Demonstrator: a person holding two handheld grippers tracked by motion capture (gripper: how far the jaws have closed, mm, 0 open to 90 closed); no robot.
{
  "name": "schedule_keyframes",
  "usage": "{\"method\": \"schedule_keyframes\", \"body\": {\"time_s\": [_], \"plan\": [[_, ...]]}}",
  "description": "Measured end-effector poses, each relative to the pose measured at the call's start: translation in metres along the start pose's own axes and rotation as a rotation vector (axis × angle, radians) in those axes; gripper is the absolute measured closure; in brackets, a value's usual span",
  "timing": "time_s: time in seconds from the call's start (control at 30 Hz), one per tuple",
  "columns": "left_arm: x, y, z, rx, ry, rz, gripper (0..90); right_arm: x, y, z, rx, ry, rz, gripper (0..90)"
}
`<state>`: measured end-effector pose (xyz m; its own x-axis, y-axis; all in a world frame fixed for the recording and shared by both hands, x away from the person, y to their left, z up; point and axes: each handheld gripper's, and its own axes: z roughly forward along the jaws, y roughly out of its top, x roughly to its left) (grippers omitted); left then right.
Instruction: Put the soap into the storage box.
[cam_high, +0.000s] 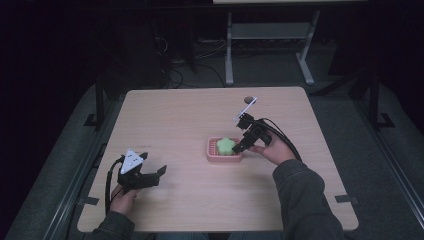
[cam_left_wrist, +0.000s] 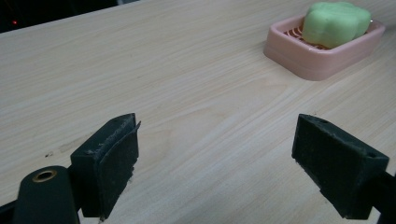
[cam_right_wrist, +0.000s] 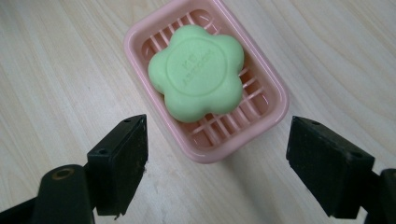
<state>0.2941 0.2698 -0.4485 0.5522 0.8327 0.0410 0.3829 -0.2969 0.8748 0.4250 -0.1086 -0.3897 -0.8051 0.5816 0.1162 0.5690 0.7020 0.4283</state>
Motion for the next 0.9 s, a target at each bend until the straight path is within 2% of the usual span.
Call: {"method": "schedule_keyframes", "body": {"time_s": [0.57,0.9], "plan": [[0.0,0.0,0.0,-0.002,-0.002,0.0,14.3,-0.003,-0.015,-0.006,-0.006,-0.005,0.031,20.6],[0.0,0.0,0.0,0.001,0.0,0.002,14.3,0.001,-0.018,-0.011,-0.008,-0.007,0.014,20.4]]}}
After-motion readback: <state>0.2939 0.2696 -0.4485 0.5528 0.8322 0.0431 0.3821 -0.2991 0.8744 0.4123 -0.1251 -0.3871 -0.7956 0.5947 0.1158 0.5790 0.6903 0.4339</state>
